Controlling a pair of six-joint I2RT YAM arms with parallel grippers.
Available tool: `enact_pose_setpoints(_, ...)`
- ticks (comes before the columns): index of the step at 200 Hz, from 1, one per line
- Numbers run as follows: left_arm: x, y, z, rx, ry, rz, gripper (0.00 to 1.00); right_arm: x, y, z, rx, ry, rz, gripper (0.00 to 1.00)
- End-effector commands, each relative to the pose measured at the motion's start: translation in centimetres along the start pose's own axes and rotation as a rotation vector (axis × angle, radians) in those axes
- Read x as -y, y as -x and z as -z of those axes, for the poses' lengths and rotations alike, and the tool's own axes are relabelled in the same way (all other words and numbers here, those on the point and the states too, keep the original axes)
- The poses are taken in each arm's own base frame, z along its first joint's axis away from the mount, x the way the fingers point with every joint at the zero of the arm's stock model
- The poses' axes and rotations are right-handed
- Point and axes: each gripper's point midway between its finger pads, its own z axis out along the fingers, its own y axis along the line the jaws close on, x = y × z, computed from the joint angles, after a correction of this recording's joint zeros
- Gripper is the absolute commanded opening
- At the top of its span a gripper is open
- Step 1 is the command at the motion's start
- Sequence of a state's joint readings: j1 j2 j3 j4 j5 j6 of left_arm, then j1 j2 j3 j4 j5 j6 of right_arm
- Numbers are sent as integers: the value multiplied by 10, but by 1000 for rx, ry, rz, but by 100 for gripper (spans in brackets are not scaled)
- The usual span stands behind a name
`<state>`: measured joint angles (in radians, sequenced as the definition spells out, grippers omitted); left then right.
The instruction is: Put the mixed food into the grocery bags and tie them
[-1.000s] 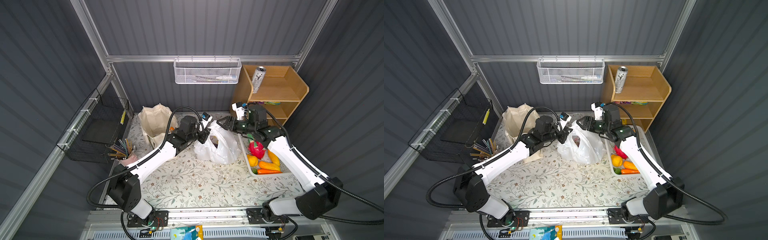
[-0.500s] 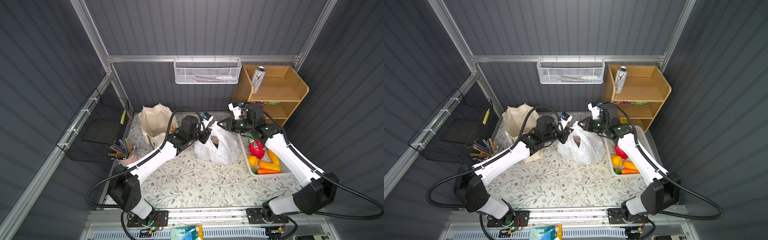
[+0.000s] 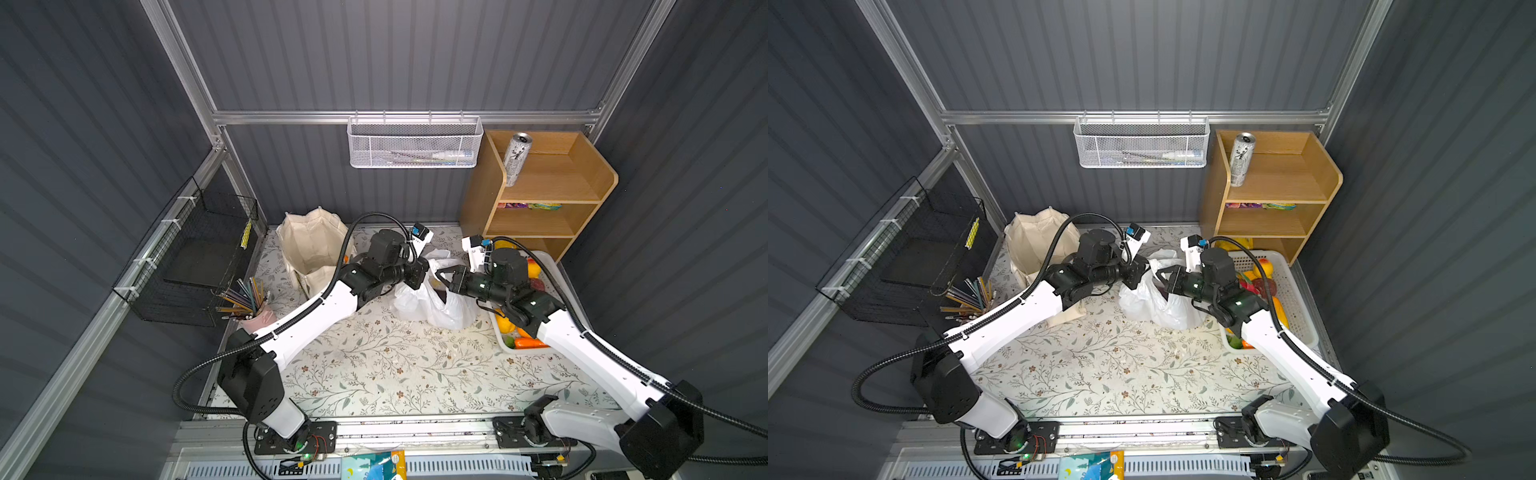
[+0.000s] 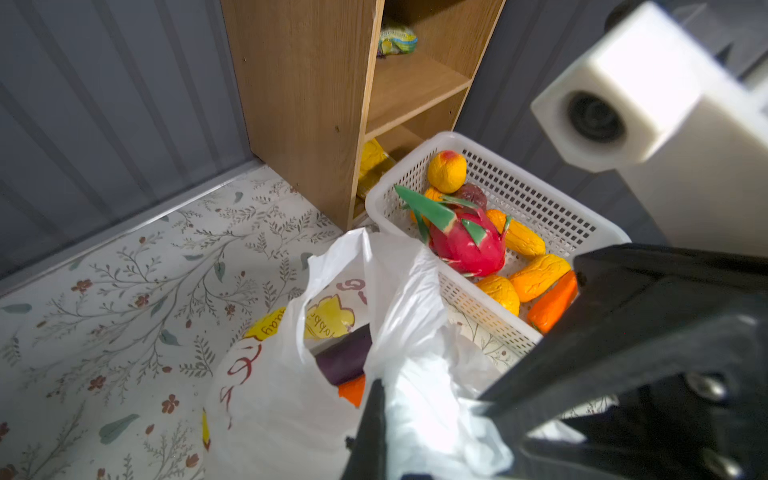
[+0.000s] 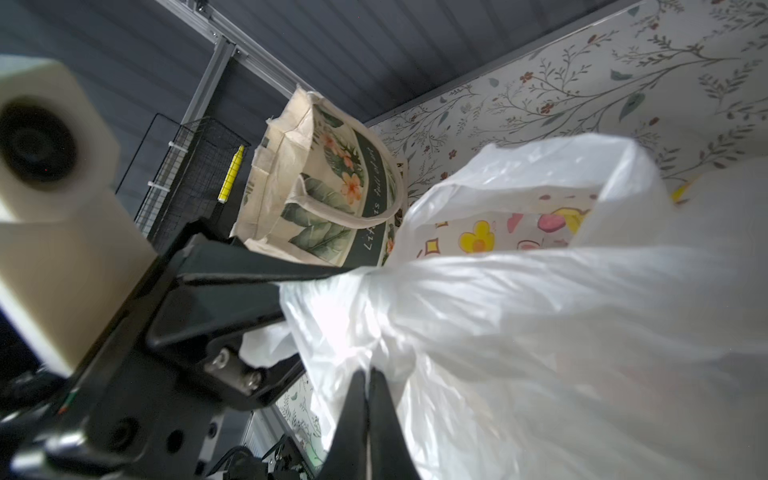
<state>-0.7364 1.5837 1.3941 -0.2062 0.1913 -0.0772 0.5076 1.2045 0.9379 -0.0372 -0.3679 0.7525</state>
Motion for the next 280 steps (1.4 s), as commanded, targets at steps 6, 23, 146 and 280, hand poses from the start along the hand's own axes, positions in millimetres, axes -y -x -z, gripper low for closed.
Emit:
enact_pose_setpoints(6,-15,32,12,129,34,8,0,35,-29,-20,-83,-83,-73,0)
enact_pose_setpoints(23,-12,30,11,123,14,1,0,32,-30,-28,-104,-62,-74,0)
enact_pose_setpoints(146,6,-27,29,-117,-219,-112,49,34,-34,-25,-105,-57,-70,0)
enact_pose_setpoints(280,3,-33,14,-204,-231,-107,66,39,-45,-25,-125,-48,-86,0)
